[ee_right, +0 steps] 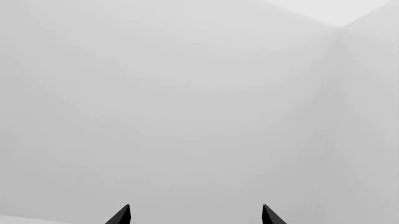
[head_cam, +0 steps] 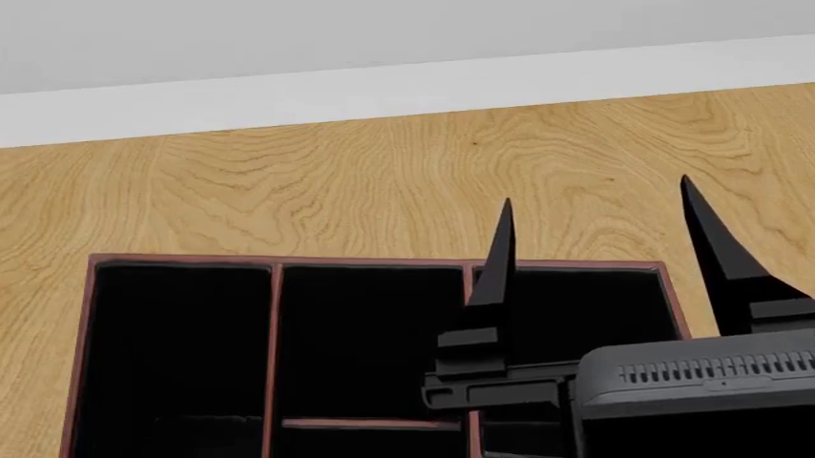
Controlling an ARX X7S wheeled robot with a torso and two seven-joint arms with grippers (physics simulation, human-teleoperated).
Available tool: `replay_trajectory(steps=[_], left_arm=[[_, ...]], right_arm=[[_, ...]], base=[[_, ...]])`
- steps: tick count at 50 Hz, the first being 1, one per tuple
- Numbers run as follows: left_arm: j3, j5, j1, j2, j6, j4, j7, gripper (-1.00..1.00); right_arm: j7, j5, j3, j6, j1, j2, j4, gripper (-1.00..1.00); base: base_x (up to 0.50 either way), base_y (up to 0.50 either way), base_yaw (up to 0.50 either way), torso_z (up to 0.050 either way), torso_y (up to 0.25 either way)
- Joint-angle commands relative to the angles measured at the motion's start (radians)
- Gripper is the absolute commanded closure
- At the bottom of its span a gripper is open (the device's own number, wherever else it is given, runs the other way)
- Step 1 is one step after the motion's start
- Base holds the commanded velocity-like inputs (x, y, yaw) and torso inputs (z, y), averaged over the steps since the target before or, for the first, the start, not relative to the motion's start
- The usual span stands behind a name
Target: Pick up the book and place it in the back compartment of the caddy.
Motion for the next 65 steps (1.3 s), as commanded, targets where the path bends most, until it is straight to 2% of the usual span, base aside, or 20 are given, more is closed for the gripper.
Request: replay_trajectory(steps=[1, 44, 65], left_arm=[[-0.096, -0.002, 0.081, -0.018, -0.032, -0.004, -0.029, -1.00], [-0.346, 0.005, 0.313, -0.030, -0.019, -0.004, -0.083, -1.00], [-0.354, 0.014, 0.343, -0.056, -0.004, -0.004, -0.077, -1.00]], right_arm=[[0.007, 0.002, 0.000, -0.008, 0.000, 0.001, 0.006, -1.00], [0.016, 0.015, -0.017, -0.073, -0.008, 0.007, 0.051, -1.00], [0.021, 0.022, -0.025, -0.090, -0.017, 0.011, 0.067, -1.00]], base=[[0.00, 0.00, 0.00, 0.000, 0.000], [0.00, 0.00, 0.00, 0.000, 0.000], [0.00, 0.00, 0.00, 0.000, 0.000]])
